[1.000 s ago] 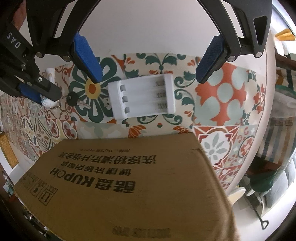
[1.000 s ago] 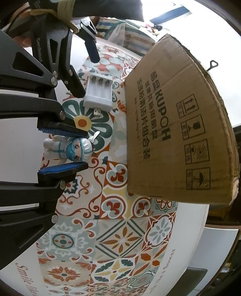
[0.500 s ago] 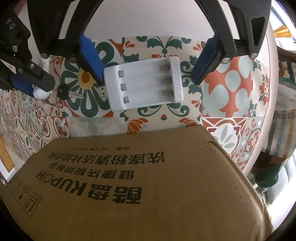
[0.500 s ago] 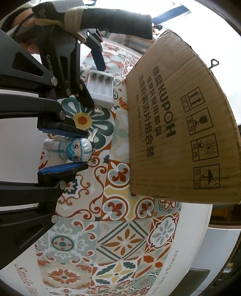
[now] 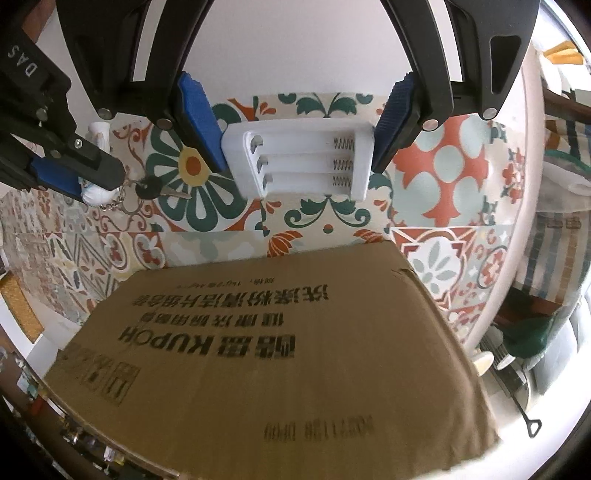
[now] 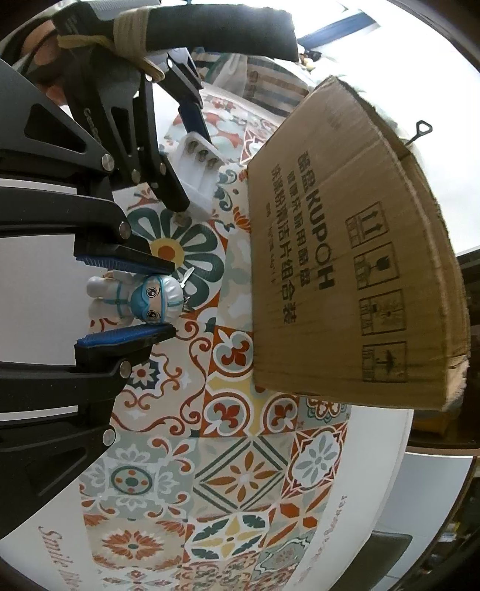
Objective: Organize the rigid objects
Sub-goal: 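Grasp the white battery charger with the left tool while the right tool holds the figurine, then carry the battery charger and figurine up over the box with both tools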
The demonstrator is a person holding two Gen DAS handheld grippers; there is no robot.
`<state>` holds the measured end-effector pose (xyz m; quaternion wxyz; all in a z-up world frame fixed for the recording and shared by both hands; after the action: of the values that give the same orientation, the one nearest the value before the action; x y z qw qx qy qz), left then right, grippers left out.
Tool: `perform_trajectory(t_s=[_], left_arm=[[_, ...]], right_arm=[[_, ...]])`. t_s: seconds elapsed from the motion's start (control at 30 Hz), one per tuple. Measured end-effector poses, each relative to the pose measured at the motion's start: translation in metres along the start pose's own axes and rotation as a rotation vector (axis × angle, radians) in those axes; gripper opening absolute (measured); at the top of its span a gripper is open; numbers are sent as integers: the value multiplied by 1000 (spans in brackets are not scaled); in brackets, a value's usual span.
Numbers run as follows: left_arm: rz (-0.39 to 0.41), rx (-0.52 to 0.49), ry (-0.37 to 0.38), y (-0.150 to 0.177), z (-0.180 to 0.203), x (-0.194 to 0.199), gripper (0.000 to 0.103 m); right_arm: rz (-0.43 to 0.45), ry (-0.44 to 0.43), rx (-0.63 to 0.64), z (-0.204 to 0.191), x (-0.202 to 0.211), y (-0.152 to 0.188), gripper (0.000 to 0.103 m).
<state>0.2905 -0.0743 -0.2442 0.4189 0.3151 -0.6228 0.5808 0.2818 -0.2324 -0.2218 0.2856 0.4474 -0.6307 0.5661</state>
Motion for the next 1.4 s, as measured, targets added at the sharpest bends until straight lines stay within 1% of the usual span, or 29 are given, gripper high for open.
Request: perform_trajectory(t_s=[0.1, 0.43, 0.67, 1.0, 1.4], left_arm=[[26, -6, -3, -1, 2, 10, 78], [79, 7, 27, -5, -3, 41, 78], [131, 7, 41, -13, -12, 76, 78], [245, -3, 61, -37, -16, 131, 78], [367, -17, 77, -72, -17, 179, 78]], right_arm=[[19, 1, -2, -2, 10, -1, 27], [63, 9, 2, -14, 32, -10, 27], [117, 6, 4, -24, 57, -19, 27], [231, 1, 12, -39, 107, -39, 27], [362, -3, 34, -55, 156, -70, 27]])
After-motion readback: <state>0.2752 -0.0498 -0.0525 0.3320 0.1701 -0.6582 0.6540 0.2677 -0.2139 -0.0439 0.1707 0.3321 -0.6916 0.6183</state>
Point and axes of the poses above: each gripper's, at about its wrist camera, not at the fingertips, and x roughly against the way its jaws point, z to its right, y to its underside, the point moved 3 cm from there along -x, roughly the way its jaws point, and after that the axes turned 4 degrees about z, right-handed, at the moved point
